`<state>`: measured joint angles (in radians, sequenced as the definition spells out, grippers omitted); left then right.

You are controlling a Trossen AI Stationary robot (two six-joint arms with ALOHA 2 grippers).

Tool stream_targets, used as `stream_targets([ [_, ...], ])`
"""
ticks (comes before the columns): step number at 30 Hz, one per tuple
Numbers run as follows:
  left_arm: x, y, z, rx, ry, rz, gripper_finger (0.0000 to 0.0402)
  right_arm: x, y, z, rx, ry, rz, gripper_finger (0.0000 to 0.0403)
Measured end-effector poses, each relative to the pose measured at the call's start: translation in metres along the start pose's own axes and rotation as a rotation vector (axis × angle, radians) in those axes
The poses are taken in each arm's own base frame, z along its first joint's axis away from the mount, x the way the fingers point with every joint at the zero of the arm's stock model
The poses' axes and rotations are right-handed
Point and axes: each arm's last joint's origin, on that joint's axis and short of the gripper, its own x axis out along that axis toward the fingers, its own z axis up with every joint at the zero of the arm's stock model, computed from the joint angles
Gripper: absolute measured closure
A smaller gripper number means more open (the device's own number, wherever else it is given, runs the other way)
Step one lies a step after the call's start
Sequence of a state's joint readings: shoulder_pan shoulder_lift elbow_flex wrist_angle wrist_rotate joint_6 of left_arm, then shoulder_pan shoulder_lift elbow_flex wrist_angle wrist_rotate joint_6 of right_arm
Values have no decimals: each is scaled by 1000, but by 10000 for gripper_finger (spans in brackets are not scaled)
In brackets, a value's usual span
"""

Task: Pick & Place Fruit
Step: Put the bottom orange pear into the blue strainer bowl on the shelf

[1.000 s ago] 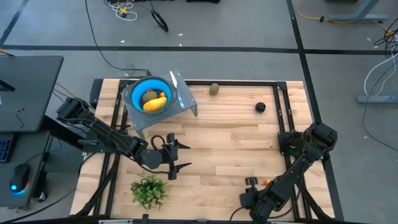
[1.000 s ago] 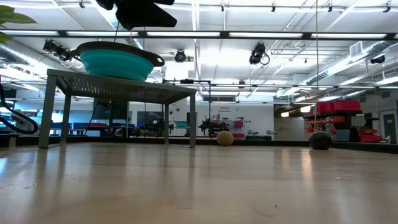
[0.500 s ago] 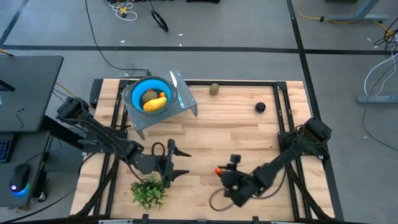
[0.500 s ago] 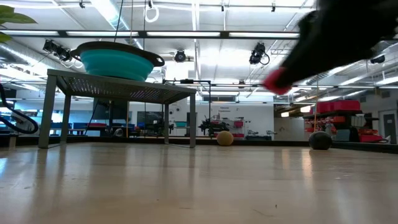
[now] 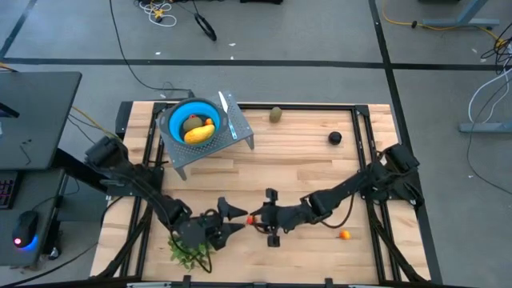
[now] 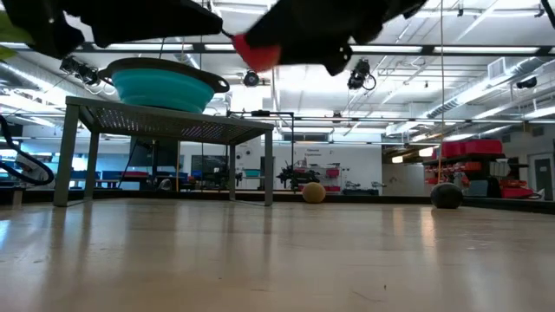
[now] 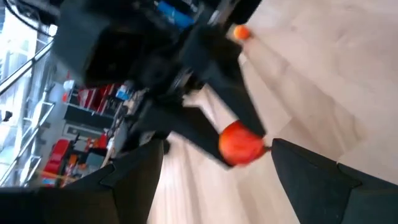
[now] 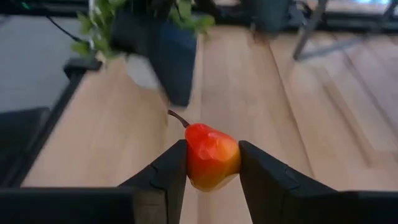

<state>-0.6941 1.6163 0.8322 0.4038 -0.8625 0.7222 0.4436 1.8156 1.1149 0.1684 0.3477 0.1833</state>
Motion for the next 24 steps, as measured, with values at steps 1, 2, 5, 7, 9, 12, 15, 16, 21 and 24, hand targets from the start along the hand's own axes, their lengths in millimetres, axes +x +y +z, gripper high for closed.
stream_targets([
  [1, 1, -1, 1, -7, -9, -3, 95, 1, -2, 2, 7, -13, 18, 265],
  [2, 1, -2, 1, -5, -14, -12, 95, 2, -3, 4, 12, -25, 31, 265],
  [5, 1, -2, 1, 0, -25, -28, 95, 3, -6, 9, 31, -62, 57, 265],
  [7, 1, -2, 1, 28, -25, -26, 95, 3, -8, 10, 36, -72, 57, 265],
  [9, 1, -2, 1, 87, -26, -26, 95, 3, -9, 11, 39, -76, 61, 265],
  [12, 2, -2, 0, 137, -20, -20, 95, 4, -10, 14, 45, -98, 105, 265],
  [15, 3, 0, -1, 172, 1, -1, 95, 3, -9, 17, 52, -125, 128, 265],
  [16, 3, 0, -1, 183, 3, 0, 95, 3, -9, 17, 54, -130, 127, 265],
  [21, 2, 0, -1, 225, 8, 10, 95, 5, -17, 21, 85, -152, 114, 265],
  [24, 2, 0, -1, 235, 8, 13, 95, 7, -21, 21, 108, -149, 105, 265],
])
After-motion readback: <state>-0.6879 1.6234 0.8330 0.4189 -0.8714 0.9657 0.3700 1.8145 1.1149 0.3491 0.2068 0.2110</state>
